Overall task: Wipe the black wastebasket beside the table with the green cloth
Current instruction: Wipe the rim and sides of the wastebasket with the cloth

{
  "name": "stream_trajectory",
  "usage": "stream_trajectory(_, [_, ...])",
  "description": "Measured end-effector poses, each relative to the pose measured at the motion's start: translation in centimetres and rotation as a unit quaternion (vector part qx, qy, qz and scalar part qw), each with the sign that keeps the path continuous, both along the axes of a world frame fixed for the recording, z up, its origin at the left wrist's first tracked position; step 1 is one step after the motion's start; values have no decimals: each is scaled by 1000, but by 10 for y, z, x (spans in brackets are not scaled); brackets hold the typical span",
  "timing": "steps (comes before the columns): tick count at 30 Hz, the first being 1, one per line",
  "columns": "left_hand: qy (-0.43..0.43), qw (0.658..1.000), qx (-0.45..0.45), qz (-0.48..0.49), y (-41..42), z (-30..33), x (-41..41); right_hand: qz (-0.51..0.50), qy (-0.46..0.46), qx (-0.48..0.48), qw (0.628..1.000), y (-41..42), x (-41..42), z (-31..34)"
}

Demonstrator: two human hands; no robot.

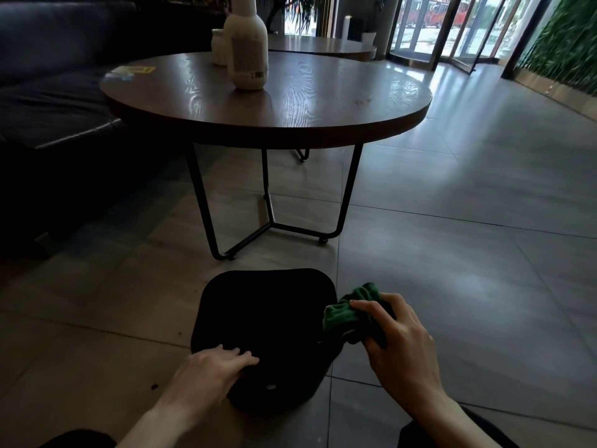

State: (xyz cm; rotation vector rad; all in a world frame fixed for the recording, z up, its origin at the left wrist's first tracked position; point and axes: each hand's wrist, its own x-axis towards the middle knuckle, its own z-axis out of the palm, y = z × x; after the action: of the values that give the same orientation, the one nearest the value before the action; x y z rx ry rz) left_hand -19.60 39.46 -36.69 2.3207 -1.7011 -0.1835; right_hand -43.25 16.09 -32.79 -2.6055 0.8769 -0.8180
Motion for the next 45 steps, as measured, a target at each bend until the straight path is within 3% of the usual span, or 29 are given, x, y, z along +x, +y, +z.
stream_trajectory(5, [60, 997, -37, -20, -19, 21, -2, -16, -33, -14, 999, -7, 2, 20])
stream_trajectory(11, [77, 996, -25, 42, -39, 28, 22, -25, -74, -32, 996, -10, 7, 43])
stream_trajectory(14, [98, 991, -79, 53, -45, 22, 28, -18, -87, -34, 995, -6, 10, 45])
stream_trajectory(16, [73, 992, -89, 42, -46, 17, 32, -8, -92, -31, 995, 0, 13, 41])
stream_trajectory(19, [-43, 999, 0, 16, -46, 9, 37, -6, -86, -15, 996, 9, 21, 30])
stream_trajectory(21, [-58, 997, 37, 29, -48, 5, 42, -5, -75, 4, 997, 17, 27, 18])
stream_trajectory(31, [29, 998, -7, 56, -66, -8, 73, -29, -72, 61, 995, 48, 65, -24])
stream_trajectory(37, [55, 998, -15, 37, -79, -16, 92, -45, -18, 107, 993, 57, 99, -43])
stream_trajectory(45, [109, 994, -10, -16, -85, -14, 99, -7, 64, 8, 998, 61, 148, -65])
